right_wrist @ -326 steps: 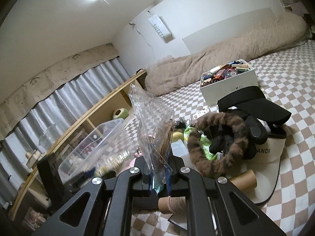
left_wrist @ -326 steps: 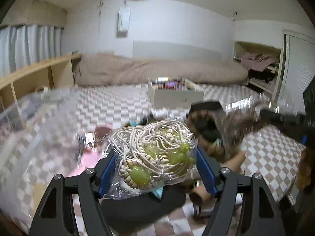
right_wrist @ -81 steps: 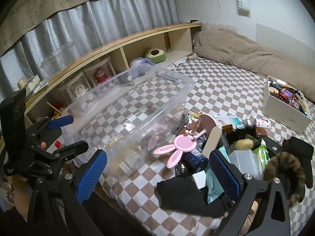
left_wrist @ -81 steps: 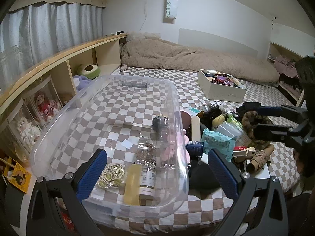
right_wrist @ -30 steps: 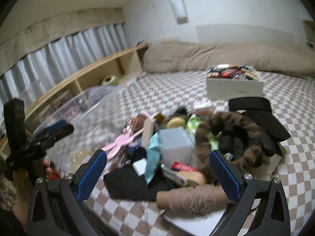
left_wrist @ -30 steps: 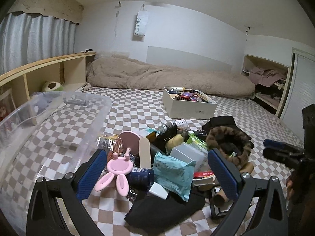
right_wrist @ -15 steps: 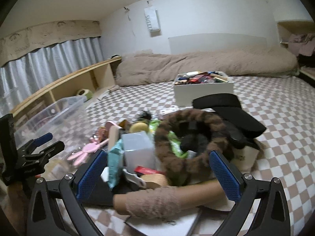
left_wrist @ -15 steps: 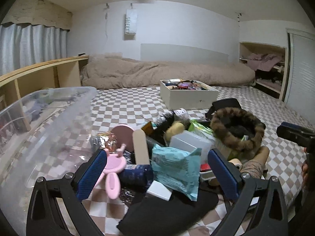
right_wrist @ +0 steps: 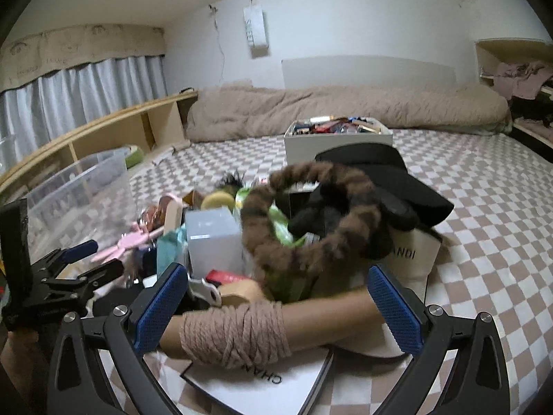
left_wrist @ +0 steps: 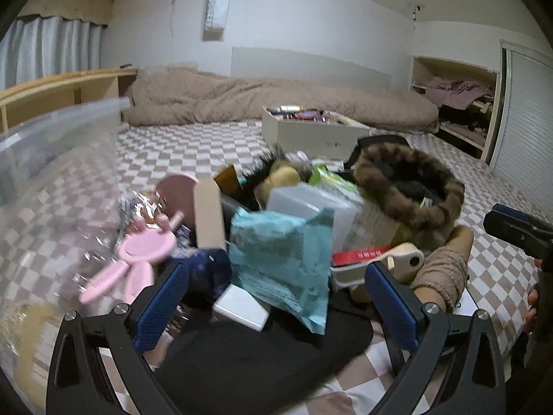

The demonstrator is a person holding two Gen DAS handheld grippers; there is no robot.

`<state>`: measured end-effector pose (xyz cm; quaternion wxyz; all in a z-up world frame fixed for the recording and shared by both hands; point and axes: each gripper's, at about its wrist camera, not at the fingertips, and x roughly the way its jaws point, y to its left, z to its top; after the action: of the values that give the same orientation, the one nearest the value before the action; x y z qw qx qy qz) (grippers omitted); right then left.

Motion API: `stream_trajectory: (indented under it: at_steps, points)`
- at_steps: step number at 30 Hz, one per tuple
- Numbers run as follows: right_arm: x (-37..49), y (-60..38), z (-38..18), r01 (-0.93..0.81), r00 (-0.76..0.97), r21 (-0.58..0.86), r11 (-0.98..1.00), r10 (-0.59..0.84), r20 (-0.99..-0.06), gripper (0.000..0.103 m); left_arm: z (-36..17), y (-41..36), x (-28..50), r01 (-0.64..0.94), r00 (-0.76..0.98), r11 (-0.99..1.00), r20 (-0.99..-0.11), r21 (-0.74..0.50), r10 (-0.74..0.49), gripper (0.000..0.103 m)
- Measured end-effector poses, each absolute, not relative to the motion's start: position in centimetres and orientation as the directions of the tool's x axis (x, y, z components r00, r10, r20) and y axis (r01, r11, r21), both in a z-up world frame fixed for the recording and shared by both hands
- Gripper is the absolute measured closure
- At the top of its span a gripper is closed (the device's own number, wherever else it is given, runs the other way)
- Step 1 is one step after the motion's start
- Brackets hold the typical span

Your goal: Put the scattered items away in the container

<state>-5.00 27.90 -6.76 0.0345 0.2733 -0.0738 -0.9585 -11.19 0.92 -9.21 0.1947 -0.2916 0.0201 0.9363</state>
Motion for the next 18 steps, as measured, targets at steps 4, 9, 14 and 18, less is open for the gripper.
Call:
stream_trajectory:
  at_steps: [4,9,14,18]
  points:
    - [-5.0,27.9,-7.4,0.021,-0.831,0.17,-0.985,-0.112,-0.544,0.0,-10.7,2.3,-11.5,-0.387,-0.716,-0.916,-0.591,-0.106,0.371,0.022]
    - [-5.1,28.4,-7.7,0.014,-0.824,0.189,-0.982,-0.118,-0.555,0.0,-12.3,4.1,-11.3,-0.393,-0.718,-0.919,-0.613,-0.032,0.329,0.044]
    - [-5.1,28.9,-8.0,0.0,-0.819,0.212,-0.977,-0.122,-0.561,0.0,-13.7,5.4,-11.6,-0.372,-0.734,-0.926,-0.63,0.061,0.254,0.057]
    - [-5.0,29.0,-8.0,-0.007,-0.821,0.21,-0.978,-0.115,-0.559,0.0,-14.2,5.8,-12.3,-0.341,-0.74,-0.937,-0.638,0.08,0.214,0.062]
